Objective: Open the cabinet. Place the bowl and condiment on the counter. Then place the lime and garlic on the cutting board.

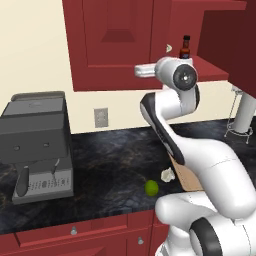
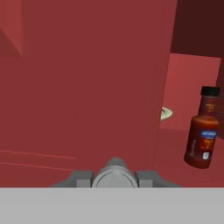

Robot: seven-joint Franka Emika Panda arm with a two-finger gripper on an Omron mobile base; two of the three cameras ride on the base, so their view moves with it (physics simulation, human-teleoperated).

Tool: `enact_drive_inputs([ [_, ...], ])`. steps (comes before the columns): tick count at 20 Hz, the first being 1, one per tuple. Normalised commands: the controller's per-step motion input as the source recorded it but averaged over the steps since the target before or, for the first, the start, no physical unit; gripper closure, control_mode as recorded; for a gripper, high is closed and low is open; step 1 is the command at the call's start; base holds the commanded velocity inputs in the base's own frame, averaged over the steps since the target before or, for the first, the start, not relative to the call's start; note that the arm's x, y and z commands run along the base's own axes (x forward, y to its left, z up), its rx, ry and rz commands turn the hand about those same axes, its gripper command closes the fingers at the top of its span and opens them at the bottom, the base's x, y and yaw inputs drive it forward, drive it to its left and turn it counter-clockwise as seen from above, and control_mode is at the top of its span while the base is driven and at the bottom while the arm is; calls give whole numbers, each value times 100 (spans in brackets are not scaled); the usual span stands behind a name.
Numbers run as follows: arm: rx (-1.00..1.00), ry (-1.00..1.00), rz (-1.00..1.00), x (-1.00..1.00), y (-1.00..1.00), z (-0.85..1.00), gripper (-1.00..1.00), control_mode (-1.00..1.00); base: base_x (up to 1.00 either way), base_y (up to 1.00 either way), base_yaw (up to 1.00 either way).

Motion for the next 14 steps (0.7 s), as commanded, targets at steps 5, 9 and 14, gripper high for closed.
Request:
enact_drive_inputs([
  [5, 5, 0, 0, -44, 10, 0, 100, -100, 0, 0, 0],
  [9, 7, 1, 0, -49, 11, 0, 100, -100, 0, 0, 0],
  [14, 7, 3, 0, -52, 15, 0, 100, -100, 0, 0, 0],
])
